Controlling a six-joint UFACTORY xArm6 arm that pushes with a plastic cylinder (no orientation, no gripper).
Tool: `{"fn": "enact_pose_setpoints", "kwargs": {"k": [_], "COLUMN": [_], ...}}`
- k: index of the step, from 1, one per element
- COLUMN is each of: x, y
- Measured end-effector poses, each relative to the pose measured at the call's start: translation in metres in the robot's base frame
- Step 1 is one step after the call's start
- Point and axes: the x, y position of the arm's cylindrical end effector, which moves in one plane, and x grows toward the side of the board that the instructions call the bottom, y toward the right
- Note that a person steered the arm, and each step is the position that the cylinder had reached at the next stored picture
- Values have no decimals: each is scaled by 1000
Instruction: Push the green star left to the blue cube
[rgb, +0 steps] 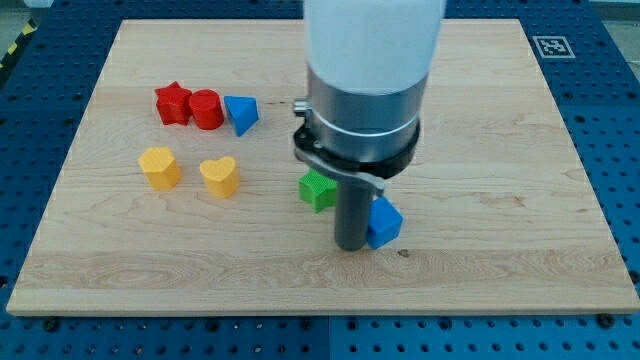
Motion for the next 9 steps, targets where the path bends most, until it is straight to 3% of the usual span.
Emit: {"fn": "enact_pose_setpoints", "kwargs": {"k": [2,4,6,9], "x": [-27,-3,-26,-70], "y": [44,-25,-89,-85]}}
